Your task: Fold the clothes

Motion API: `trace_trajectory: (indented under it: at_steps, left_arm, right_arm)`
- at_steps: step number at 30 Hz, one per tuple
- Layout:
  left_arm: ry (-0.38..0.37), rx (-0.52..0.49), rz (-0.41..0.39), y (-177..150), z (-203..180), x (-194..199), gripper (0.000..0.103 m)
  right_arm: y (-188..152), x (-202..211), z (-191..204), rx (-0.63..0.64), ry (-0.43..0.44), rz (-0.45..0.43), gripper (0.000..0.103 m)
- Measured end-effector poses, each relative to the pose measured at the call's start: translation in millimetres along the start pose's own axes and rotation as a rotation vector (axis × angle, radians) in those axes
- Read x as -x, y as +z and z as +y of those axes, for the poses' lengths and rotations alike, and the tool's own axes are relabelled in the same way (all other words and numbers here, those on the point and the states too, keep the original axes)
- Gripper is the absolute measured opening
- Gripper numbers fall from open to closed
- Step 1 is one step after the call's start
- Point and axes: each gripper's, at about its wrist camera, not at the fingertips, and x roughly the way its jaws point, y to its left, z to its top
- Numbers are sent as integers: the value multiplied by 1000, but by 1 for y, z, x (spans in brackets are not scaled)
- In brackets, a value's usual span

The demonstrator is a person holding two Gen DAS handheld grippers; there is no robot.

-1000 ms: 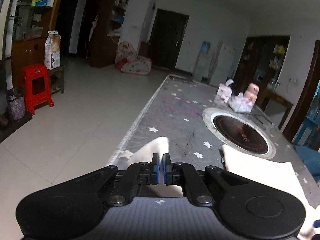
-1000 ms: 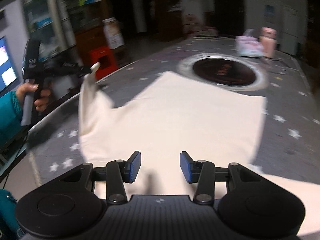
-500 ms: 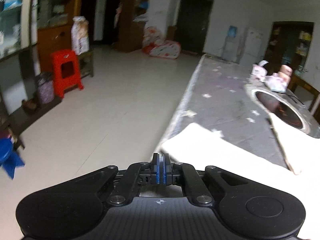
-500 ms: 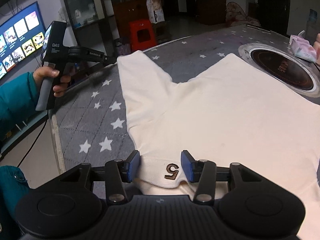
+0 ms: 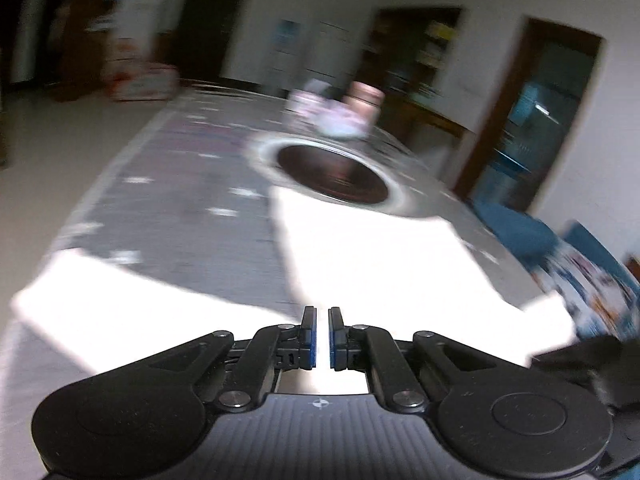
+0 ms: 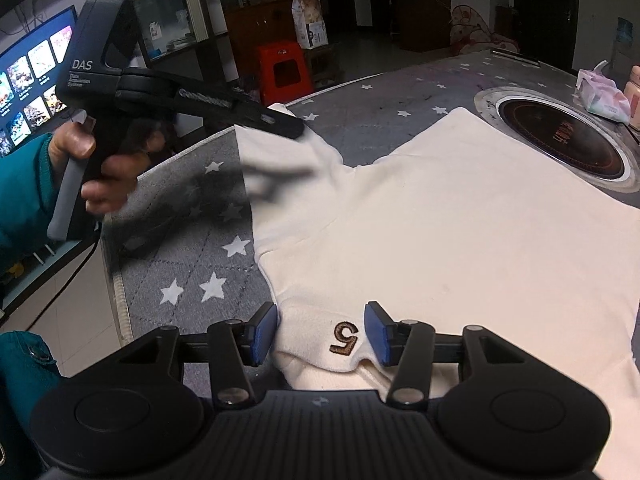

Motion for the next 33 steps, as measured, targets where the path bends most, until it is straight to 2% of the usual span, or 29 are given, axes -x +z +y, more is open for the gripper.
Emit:
trace_trajectory:
  at_steps: [3,7,10,17,21,25,28,30,33]
  left_arm:
    - [-45,-38,28,1,-24,-24,6]
    - [3,-17,56,1,-24,-48,6]
    - [69,-3,89,-5,-16,-54,6]
    - [47,38,65,3,-9,-43,7]
    - [18,59,42,17,-12,-57,7]
    - [116,69,83,18,-6,-77,7]
    - [119,92,72,18,2,-70,7]
    - [92,94,53,20,2,-65,11]
    - [87,58,34,27,-5,-68,14]
  right_arm:
    - [-1,1,-1,-5,1,-3,50]
    - [-2,1,-2,-9,4,-8,52]
    - [-5,1,-3,-9,9,-7,53]
    - [-6,2,-6,-13,22,-11,54]
    - [-7,2,-6,-19,23,-14,55]
    - [-7,2,-6,-25,23,-17,55]
    - [-7,3,-6,-27,25,-18,55]
    - [-7,2,-7,-27,26,-16,56]
    - [-8,2,-8,-29,27,-17,56]
